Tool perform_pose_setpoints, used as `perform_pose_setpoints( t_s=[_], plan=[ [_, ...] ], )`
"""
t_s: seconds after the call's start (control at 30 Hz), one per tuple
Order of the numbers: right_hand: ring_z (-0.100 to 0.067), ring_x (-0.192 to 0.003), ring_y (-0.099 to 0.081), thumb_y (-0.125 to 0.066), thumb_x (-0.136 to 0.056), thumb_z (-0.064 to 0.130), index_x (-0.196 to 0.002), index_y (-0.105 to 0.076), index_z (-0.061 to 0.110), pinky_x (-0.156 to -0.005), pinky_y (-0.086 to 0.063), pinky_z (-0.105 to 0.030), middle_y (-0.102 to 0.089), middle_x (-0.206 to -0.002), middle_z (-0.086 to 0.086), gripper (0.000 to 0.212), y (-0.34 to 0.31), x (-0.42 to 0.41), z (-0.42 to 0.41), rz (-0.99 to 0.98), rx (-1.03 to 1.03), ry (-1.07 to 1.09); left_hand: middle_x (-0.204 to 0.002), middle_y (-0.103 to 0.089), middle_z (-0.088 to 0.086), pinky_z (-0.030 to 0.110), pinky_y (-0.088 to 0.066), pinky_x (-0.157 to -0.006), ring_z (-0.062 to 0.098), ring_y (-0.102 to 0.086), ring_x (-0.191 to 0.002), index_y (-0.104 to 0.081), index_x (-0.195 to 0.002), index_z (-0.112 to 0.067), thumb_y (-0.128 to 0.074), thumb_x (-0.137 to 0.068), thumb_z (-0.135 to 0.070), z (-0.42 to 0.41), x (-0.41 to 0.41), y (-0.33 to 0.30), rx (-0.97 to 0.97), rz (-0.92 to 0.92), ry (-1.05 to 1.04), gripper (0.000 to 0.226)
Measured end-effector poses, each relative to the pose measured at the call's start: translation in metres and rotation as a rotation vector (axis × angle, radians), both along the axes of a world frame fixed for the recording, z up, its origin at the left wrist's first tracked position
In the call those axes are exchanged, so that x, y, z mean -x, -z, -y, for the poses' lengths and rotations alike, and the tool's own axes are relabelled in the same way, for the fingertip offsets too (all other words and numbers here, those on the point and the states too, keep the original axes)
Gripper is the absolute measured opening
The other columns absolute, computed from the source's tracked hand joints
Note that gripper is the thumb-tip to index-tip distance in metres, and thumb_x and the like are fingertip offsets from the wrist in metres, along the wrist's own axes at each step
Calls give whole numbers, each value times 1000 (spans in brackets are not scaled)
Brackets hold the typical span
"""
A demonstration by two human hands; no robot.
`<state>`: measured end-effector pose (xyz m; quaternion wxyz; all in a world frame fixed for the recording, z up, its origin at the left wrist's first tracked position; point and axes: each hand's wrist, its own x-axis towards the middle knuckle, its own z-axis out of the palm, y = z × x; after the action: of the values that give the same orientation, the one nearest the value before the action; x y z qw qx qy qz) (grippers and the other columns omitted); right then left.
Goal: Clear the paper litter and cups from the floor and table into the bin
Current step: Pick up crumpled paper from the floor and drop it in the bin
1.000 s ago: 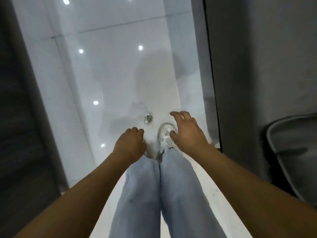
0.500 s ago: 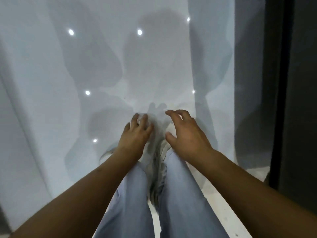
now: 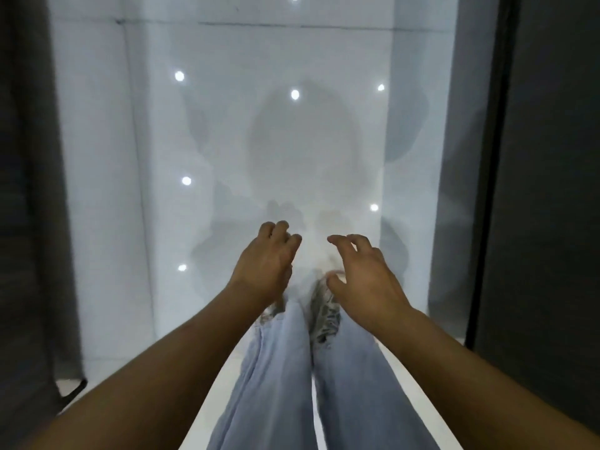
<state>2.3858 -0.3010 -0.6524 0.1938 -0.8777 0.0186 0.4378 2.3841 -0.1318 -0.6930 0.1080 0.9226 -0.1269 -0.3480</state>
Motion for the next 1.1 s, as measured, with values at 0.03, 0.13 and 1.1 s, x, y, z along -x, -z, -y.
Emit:
perform_pose_setpoints(
  t_s=[0.03, 0.13, 1.1],
  plan=[
    [-21, -133, -37, -55, -94, 34, -145, -29, 34, -102, -42, -33, -26, -154, 3, 57, -24, -7, -7, 12, -4, -17, -141, -40, 9, 32, -51, -89, 25, -35, -129, -49, -128, -13, -60, -88, -15, -8, -9, -27, 0, 7, -24, 41],
    [-23, -132, -37, -52, -95, 32, -145, -30, 32, -104, -44, -36, -26, -154, 1, 54, -95, -36, -27, 38, -11, -58, -140, -39, 7, 30, -51, -83, 24, -33, -128, -49, -126, -13, -60, -87, -14, -29, -36, -104, 9, 25, -95, 40],
    [-28, -131, -33, -47, -95, 22, -146, -29, 25, -101, -41, -41, -25, -152, -5, 54, -281, -418, -51, 60, 65, -218, -123, -45, 0, 27, -42, -71, 20, -42, -112, -50, -122, -19, -60, -87, -27, -63, -384, -321, -36, -14, -352, 38]
  ],
)
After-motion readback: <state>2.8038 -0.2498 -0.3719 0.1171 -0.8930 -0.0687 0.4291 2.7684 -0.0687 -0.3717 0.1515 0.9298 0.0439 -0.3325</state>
